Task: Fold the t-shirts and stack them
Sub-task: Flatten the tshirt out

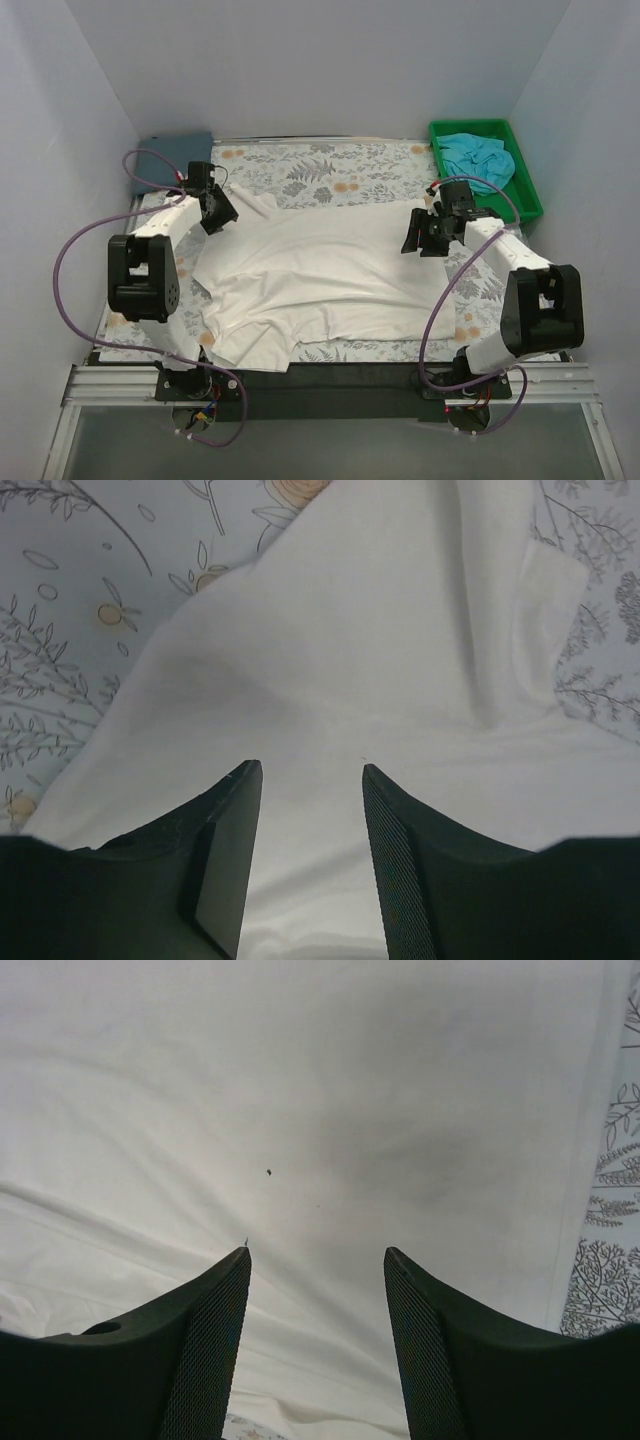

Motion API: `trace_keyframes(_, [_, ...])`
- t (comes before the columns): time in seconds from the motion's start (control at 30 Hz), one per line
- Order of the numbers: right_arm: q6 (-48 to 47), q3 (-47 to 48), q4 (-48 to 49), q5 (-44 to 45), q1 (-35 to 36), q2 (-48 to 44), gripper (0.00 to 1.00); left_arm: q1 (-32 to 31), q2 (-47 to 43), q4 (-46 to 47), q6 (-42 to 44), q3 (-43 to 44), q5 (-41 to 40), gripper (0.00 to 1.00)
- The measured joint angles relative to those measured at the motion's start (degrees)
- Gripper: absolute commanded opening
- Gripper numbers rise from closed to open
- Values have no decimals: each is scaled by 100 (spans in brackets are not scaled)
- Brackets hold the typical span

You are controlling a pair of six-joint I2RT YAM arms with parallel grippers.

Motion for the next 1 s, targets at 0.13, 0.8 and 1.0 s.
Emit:
trace_keyframes(0.13, [-39,76,236,-35,85,378,53,-9,894,136,133,343,-212,42])
trace_keyframes(0.8, [-249,79,483,28,111,741,54,120,35,-96,149,-1003,-1180,39])
trace_keyframes(1.0, [-387,326,509,94,201,890,54,81,-9,-551,221,-737,-1261,53])
